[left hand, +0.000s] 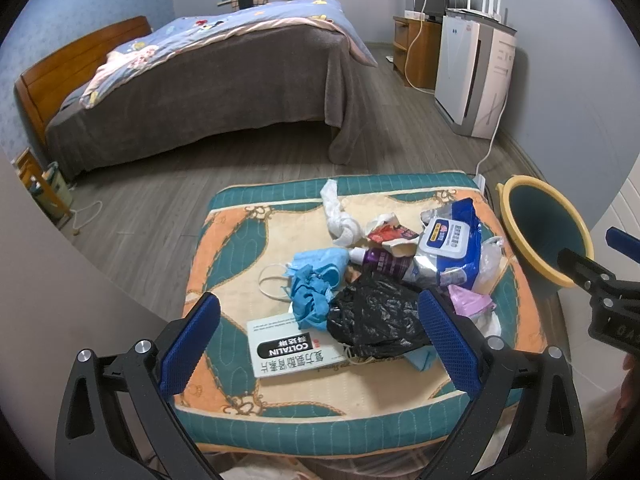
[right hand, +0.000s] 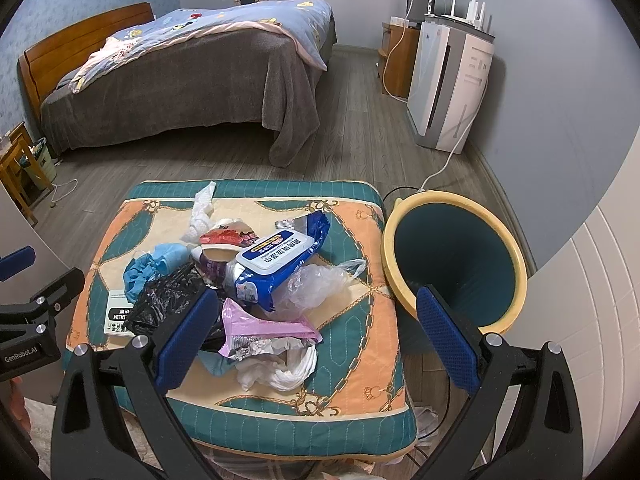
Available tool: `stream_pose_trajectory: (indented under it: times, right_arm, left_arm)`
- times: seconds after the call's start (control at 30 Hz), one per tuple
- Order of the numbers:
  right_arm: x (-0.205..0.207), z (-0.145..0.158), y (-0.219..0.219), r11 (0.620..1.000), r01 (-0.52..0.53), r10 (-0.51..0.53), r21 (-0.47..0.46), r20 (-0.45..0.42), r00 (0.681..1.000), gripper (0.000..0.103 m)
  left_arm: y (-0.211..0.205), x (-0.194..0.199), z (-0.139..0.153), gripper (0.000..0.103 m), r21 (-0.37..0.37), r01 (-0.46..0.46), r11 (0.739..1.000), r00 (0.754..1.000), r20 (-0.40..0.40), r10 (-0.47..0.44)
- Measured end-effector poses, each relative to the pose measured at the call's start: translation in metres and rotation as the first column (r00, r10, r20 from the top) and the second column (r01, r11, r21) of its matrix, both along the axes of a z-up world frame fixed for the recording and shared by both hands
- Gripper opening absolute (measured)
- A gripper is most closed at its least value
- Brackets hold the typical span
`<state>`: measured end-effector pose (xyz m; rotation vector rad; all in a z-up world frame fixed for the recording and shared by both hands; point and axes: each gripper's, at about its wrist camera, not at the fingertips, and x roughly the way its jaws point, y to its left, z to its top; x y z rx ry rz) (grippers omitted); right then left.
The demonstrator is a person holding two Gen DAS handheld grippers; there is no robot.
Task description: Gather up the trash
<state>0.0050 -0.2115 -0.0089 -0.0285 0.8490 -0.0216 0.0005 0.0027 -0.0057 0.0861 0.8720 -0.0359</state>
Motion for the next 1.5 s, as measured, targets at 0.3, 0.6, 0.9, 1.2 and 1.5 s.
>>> stream_pose_trajectory:
  times: [0.3, 0.6, 0.9, 1.2, 1.5]
  right_arm:
    - [0.000, 0.000, 0.000, 1.000, 0.000, 0.000, 0.001, -0.001, 1.000, 0.098]
    - [0.000, -0.001, 0.000, 1.000, 0.000, 0.000, 0.001, -0.002, 1.000, 0.098]
    - [-0.002, -0.001, 0.000, 1.000, 0.001, -0.001, 0.003, -0.004, 1.000, 0.098]
    - [-0.003, -0.002, 0.000, 1.000, 0.000, 0.000, 0.002, -0.009, 1.000, 0.098]
    - [0.019, 0.002, -0.027, 0.993, 0.091, -0.091, 0.072, -0.003, 0.996, 0.097]
  left_arm:
    - [0.000, 0.000, 0.000, 0.098, 0.002, 0.000, 1.000, 1.000, 0.000, 0.000]
    - [0.000, 0.000, 0.000, 0.098, 0.003, 0.001, 1.000, 1.000, -0.001, -0.001]
    - [0.000, 0.000, -0.001, 0.098, 0.003, 0.001, 1.000, 1.000, -0.003, -0.001]
    - [0.004, -0.003, -0.004, 0.098, -0.005, 0.009, 1.000, 1.000, -0.002, -0.009]
    - [0.015, 0.012, 0.004, 0.098, -0.026, -0.032, 0.999, 0.999, 0.016, 0.032]
